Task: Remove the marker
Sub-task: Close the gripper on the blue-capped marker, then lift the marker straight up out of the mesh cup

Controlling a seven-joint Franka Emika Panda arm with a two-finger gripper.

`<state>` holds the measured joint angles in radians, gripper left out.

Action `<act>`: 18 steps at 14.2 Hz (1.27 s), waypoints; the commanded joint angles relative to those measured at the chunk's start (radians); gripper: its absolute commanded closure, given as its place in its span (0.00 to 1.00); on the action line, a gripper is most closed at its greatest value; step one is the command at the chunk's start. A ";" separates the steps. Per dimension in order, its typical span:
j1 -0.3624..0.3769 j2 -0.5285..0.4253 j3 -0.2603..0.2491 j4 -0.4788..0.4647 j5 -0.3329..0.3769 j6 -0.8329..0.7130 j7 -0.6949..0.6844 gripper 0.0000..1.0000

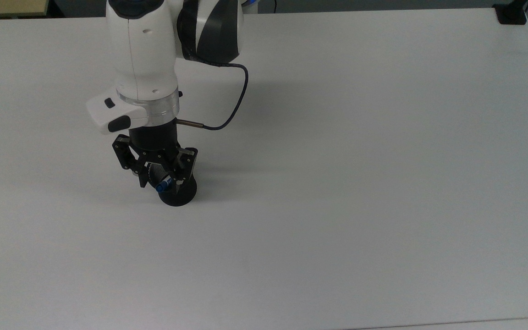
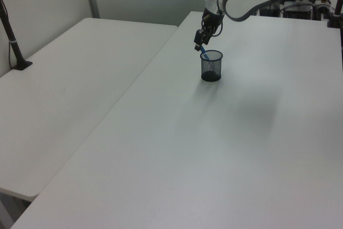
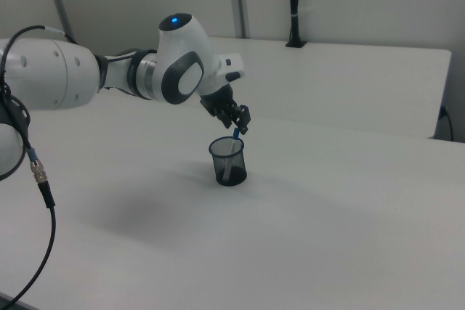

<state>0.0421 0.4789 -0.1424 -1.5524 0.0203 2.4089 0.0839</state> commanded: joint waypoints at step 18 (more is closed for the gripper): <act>0.010 -0.147 -0.017 0.089 0.029 0.007 -0.061 0.99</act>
<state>0.0425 0.4069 -0.1434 -1.4561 0.0007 2.4109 0.0270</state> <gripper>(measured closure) 0.841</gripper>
